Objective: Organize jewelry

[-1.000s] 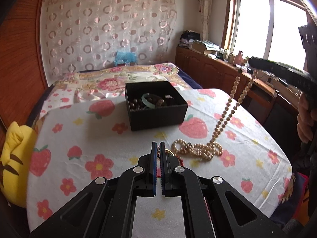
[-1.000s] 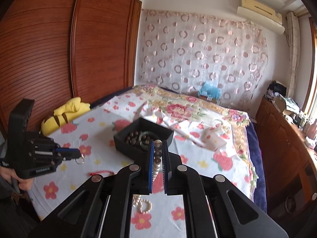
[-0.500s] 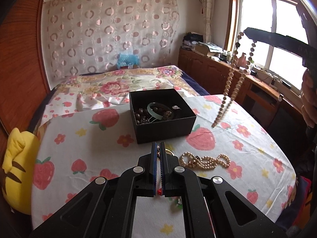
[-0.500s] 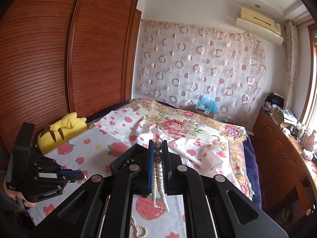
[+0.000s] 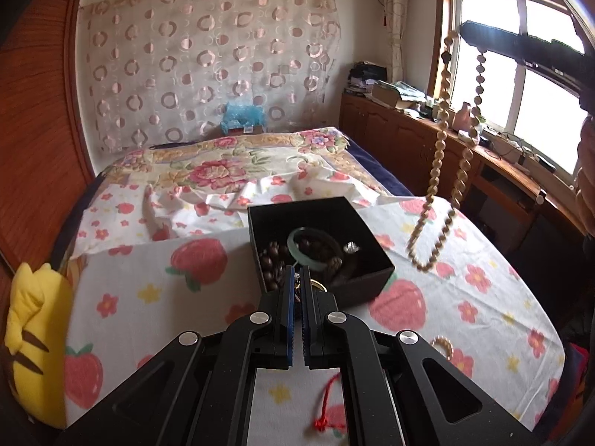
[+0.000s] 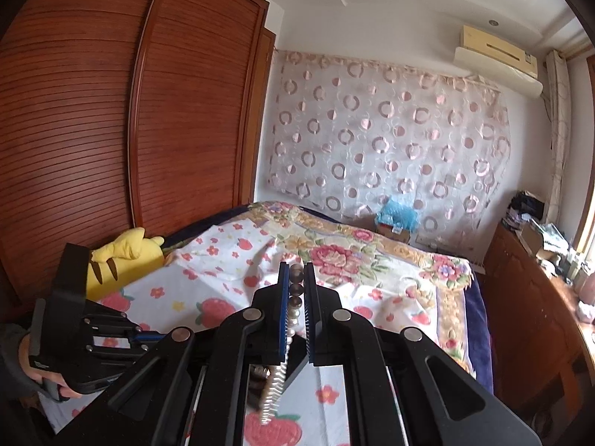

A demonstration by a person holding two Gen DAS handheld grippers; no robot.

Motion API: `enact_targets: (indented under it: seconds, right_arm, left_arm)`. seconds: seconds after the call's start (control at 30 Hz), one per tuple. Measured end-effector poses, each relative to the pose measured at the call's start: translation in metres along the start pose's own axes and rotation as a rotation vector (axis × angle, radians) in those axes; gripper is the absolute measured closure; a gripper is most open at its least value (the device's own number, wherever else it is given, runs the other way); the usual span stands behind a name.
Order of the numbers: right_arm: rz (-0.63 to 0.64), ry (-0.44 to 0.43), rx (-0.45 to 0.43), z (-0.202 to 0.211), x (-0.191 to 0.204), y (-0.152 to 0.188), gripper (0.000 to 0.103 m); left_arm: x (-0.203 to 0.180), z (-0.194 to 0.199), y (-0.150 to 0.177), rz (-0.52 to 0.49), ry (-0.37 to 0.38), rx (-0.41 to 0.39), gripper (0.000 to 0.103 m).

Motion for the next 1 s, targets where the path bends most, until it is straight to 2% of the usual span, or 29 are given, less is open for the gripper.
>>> enact_targets:
  seconds: [0.23,0.4,0.67,0.87,1.0]
  right_arm:
    - [0.023,-0.001,0.002,-0.03,-0.01,-0.013,0.095]
    - [0.004,-0.023,0.018,-0.05,-0.012,-0.007,0.095]
    - [-0.02,-0.063,0.089,-0.088,-0.002,0.036,0.095]
    - [-0.045,-0.102,0.181,-0.113,0.002,0.075,0.094]
    - [-0.09,-0.119,0.212,-0.122,0.002,0.095,0.094]
  left_arm:
    - [0.002,-0.029,-0.013,0.002,0.011,0.01,0.101]
    - [0.012,-0.051,-0.016,0.01,0.011,0.029,0.101]
    - [0.016,-0.078,-0.003,0.028,0.028,0.069,0.101]
    - [0.02,-0.085,0.002,0.047,0.035,0.089,0.101]
    - [0.023,-0.088,0.004,0.057,0.039,0.094,0.099]
Point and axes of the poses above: each gripper's, at about its wrist camera, not at the fingertips, and z roughly against the way its jaws point, x to its left, y to its underside, the point moved 4 cm from there along -z, roughly the way its jaws point, and after that the axes turned 9 degrees about -x, right-handed, at the moved point
